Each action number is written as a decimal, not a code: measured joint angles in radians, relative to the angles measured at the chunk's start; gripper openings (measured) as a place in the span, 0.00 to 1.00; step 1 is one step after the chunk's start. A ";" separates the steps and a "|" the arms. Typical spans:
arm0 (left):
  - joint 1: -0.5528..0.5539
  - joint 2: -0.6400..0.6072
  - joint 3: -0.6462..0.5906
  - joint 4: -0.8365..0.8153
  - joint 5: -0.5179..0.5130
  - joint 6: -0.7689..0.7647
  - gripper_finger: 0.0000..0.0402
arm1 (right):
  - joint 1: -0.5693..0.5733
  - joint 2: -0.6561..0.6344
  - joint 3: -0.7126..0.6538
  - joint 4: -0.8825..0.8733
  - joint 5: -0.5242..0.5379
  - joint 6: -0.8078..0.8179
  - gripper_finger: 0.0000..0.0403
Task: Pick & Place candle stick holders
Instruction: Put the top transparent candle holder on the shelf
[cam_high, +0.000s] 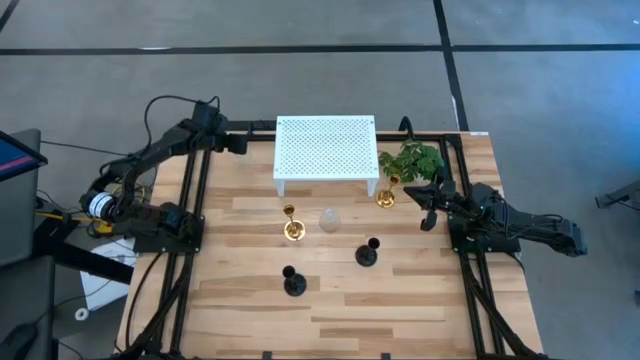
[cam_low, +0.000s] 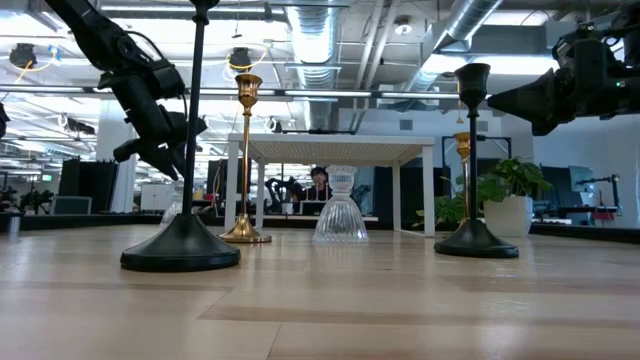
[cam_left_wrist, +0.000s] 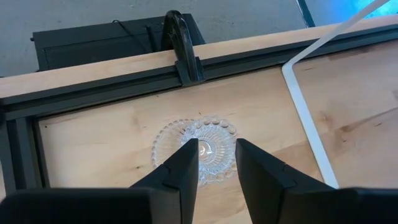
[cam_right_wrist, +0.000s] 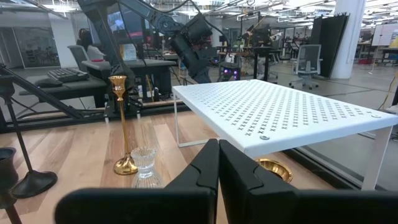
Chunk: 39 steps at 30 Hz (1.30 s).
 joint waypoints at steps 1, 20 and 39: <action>0.000 0.000 0.000 0.000 0.000 0.002 0.27 | 0.000 0.000 0.000 0.000 0.000 0.000 0.00; -0.034 -0.040 0.000 -0.024 -0.064 0.086 0.27 | 0.000 0.000 0.000 0.000 0.000 0.000 0.00; -0.072 0.026 0.003 -0.030 -0.163 0.126 0.24 | 0.000 0.000 0.000 0.000 0.000 0.001 0.00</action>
